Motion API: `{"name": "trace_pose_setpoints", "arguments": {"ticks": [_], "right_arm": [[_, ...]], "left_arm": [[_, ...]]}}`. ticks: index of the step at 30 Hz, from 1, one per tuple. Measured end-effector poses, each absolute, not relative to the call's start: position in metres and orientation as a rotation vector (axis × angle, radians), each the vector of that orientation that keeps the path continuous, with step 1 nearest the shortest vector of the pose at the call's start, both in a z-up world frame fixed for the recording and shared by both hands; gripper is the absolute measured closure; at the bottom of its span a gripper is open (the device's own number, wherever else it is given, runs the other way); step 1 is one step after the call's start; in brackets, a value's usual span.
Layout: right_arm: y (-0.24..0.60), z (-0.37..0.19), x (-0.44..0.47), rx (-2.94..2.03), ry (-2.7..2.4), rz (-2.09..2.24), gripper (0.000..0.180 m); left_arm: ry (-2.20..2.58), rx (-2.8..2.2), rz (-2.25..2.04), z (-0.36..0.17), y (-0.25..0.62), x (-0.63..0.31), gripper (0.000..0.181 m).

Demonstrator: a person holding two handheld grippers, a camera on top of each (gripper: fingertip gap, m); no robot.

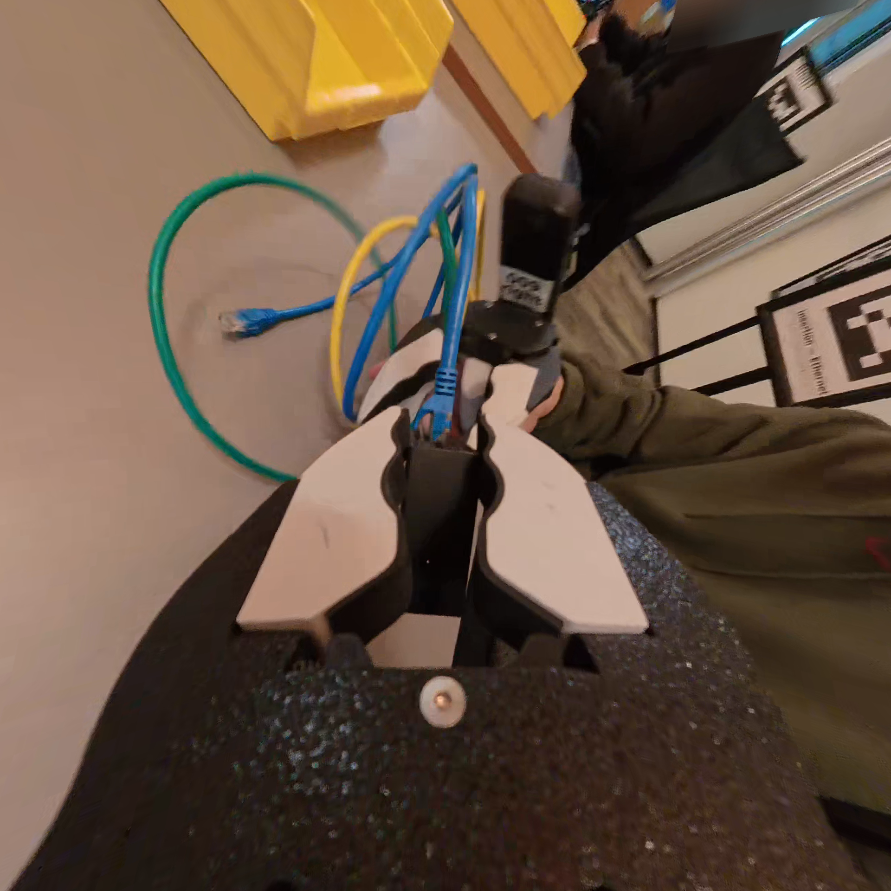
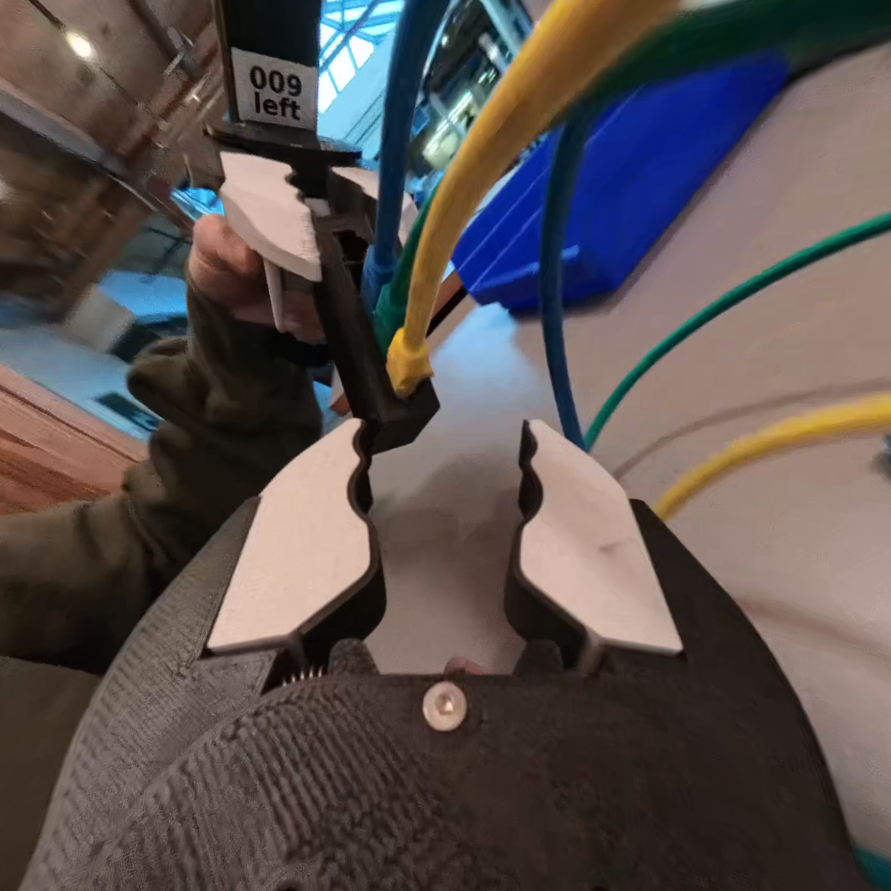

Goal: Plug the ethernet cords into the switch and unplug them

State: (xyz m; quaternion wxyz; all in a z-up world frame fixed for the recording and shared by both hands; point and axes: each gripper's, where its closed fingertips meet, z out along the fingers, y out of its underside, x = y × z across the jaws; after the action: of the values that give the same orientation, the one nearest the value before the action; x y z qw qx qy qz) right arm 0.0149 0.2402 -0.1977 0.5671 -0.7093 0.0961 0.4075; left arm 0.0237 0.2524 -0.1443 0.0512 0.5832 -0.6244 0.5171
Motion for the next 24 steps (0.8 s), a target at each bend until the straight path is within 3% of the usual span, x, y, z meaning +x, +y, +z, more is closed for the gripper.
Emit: {"name": "trace_pose_setpoints", "arguments": {"ticks": [6, 8, 9, 16, 20, 24], "right_arm": [[0.242, -0.175, 0.037, -1.422, 0.297, 1.020, 0.127], [0.239, -0.166, 0.039, -1.386, 0.243, 1.000, 0.158], [0.238, -0.161, 0.042, -1.360, 0.237, 0.974, 0.166], [0.235, -0.153, 0.067, -1.195, 0.469, 0.931, 0.168], [0.229, -0.153, 0.094, -1.060, 0.697, 1.023, 0.168], [0.230, -0.152, 0.102, -1.024, 0.781, 1.073, 0.168]], "left_arm": [[-1.879, 1.711, 1.630, -0.147, 0.245, 0.033, 0.155], [-1.894, 1.682, 1.618, -0.149, 0.241, 0.036, 0.155], [-1.898, 1.671, 1.627, -0.149, 0.240, 0.038, 0.155], [-2.051, 1.827, 2.160, -0.118, 0.272, 0.069, 0.146], [-2.651, 1.820, 2.472, -0.096, 0.278, 0.042, 0.144], [-3.116, 1.812, 2.379, -0.123, 0.260, 0.031, 0.119]]}}
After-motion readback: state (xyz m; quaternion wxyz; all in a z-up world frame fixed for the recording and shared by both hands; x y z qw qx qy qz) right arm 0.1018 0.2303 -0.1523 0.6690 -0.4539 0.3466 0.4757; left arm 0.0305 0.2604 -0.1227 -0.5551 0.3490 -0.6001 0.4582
